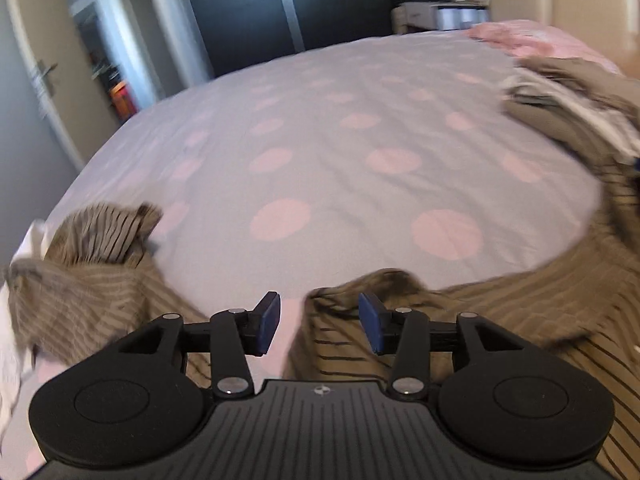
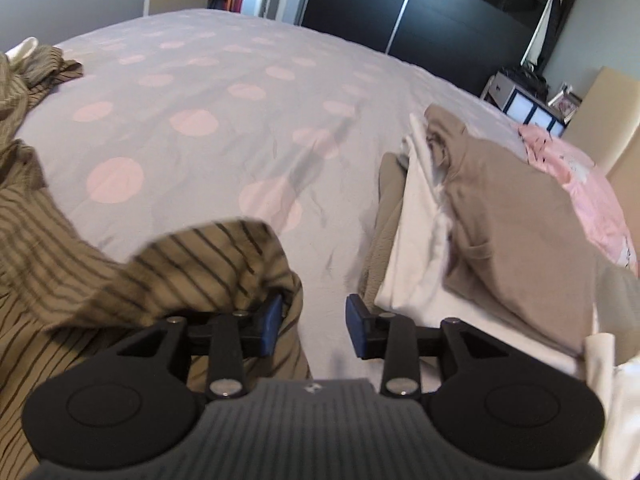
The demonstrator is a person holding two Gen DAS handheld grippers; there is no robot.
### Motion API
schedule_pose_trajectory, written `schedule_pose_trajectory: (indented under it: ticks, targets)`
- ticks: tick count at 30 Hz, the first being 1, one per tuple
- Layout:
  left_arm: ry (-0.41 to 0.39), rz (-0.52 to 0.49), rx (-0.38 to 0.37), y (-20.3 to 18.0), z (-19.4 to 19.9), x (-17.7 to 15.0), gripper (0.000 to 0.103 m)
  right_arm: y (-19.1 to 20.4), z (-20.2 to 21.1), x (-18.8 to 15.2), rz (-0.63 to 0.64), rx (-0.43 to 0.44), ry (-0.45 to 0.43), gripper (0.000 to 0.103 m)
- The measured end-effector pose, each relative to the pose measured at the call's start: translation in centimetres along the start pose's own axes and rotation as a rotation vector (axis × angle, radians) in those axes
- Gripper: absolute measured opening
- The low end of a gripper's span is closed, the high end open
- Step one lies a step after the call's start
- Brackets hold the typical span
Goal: Fold clothes
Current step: 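Lower the shirt onto the bed with both grippers and open them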
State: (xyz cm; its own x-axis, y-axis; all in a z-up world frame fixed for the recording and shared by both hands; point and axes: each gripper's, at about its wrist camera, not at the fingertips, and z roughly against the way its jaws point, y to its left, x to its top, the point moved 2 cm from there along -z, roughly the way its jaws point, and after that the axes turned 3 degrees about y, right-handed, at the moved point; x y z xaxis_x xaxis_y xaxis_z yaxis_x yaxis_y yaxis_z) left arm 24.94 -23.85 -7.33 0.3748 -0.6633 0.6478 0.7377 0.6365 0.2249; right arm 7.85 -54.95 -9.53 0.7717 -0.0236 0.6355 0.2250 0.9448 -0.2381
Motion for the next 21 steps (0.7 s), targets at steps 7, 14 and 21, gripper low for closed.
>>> schedule_pose_trajectory:
  ticks: [7, 14, 21]
  targets:
    - [-0.036, -0.198, -0.100, -4.4, 3.1, -1.5, 0.048, 1.7, 3.5, -1.1, 0.077, 0.079, -0.049, 0.038]
    - [0.037, -0.258, -0.108, -7.3, -0.3, -3.0, 0.046, 5.6, 2.6, -2.1, 0.166, 0.207, 0.004, 0.019]
    - [0.035, -0.144, -0.165, -6.5, -3.4, -0.6, 0.010, 7.4, -0.5, -1.6, 0.165, 0.254, 0.013, 0.019]
